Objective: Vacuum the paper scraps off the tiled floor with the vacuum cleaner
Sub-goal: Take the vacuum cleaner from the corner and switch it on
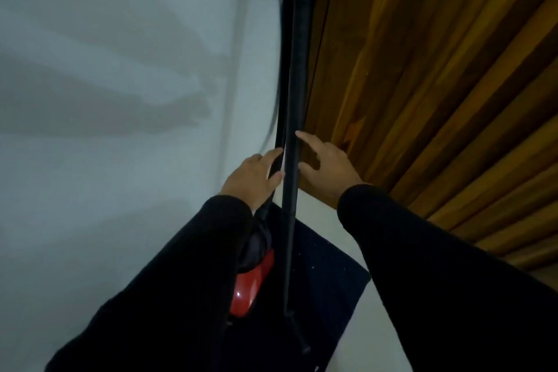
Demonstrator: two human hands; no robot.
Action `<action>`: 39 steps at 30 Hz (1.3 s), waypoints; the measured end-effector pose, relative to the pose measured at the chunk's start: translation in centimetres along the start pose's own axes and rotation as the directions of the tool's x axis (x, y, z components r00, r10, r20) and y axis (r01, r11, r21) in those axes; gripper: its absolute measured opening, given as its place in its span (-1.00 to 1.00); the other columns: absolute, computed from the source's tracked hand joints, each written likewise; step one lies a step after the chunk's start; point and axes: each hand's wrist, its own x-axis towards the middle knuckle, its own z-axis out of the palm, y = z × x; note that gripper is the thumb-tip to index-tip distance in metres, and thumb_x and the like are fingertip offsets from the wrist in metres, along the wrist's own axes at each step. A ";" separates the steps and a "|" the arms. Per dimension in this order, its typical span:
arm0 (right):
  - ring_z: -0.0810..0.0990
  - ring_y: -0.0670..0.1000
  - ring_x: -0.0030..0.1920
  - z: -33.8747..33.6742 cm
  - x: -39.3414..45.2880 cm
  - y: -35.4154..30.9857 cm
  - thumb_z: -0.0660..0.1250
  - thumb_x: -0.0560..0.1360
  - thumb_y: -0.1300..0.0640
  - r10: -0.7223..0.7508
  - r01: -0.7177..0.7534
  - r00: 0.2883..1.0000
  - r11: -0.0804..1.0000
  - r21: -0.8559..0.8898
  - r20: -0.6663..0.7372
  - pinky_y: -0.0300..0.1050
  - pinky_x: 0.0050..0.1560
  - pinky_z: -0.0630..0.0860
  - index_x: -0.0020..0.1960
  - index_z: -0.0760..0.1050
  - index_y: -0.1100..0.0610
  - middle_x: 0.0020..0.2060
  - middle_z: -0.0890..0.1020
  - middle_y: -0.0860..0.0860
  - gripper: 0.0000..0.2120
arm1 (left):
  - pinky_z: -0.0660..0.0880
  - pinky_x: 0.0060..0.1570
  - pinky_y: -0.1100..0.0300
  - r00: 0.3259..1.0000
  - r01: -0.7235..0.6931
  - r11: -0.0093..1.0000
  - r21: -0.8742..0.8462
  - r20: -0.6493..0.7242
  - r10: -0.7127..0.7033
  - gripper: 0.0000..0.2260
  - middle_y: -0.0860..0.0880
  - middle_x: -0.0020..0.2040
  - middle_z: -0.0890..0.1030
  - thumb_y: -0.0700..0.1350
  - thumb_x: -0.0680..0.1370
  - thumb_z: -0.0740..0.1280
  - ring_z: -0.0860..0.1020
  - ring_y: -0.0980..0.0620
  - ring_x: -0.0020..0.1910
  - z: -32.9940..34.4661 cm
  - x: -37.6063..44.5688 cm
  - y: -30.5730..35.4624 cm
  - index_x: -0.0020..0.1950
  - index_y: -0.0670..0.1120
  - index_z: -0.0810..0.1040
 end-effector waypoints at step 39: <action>0.20 -0.21 0.27 19.8 3.3 8.6 0.28 0.61 0.00 -0.242 0.209 0.813 0.970 -0.122 -0.529 -0.20 0.32 0.17 0.54 -0.04 -0.19 0.49 0.33 0.03 -0.34 | 0.25 0.34 0.09 0.998 -0.057 0.903 -0.426 -0.059 0.035 -0.24 -0.15 0.47 0.29 0.09 0.55 0.29 0.28 -0.09 0.43 23.9 9.0 -21.2 0.56 0.10 -0.16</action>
